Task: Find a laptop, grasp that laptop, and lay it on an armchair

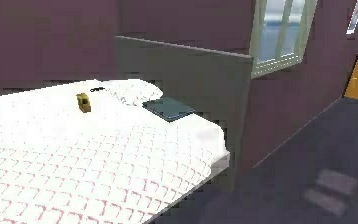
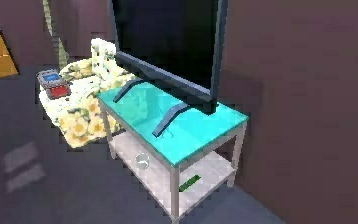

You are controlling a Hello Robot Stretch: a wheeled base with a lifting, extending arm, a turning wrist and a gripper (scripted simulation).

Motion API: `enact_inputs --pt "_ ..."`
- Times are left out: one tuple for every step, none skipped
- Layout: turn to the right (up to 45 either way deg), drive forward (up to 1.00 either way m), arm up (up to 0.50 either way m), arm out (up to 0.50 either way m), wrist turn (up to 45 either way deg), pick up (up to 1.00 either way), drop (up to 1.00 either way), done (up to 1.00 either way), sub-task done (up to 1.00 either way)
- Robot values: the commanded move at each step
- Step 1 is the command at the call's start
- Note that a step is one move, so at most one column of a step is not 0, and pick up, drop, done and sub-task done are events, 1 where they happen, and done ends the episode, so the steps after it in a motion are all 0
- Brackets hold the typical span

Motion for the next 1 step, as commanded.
enact_inputs --pt "21.0 0.0 0.0 0.0 0.0 0.0 0.0 0.0 0.0"
